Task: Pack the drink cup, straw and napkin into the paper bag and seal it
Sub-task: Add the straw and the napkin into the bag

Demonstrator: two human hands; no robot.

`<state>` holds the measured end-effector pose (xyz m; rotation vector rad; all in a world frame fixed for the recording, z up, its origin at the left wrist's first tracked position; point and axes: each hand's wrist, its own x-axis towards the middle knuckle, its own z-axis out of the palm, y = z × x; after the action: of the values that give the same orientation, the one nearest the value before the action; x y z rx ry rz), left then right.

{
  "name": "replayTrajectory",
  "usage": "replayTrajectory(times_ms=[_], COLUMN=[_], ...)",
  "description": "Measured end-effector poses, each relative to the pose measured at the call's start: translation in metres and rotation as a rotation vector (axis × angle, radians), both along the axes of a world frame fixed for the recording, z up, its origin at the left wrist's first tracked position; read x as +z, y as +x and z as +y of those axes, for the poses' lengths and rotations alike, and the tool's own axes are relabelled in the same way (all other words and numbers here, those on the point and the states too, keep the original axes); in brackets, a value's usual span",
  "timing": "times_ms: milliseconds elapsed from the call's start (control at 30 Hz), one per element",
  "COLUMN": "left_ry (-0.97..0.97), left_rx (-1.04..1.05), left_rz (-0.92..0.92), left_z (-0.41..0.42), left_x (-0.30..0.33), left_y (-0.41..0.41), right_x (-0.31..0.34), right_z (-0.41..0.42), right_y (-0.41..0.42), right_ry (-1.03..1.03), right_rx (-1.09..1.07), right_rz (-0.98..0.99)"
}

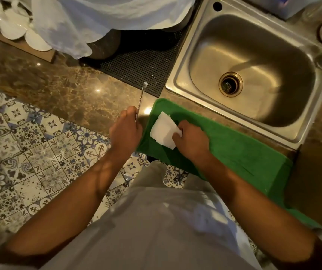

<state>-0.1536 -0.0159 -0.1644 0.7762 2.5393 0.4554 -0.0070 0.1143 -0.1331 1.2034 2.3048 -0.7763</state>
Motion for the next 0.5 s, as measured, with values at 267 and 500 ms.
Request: replayTrajectory(times_ms=[267, 500], left_ry=[0.159, 0.450], left_rx=[0.143, 0.140], left_rz=[-0.108, -0.409], left_z=[0.004, 0.052], left_x=[0.032, 0.120], left_y=[0.003, 0.062], right_x=[0.042, 0.110], right_z=[0.018, 0.054], right_y=[0.030, 0.103], right_ry=[-0.072, 0.102], right_rx=[-0.091, -0.158], right_rz=[0.217, 0.500])
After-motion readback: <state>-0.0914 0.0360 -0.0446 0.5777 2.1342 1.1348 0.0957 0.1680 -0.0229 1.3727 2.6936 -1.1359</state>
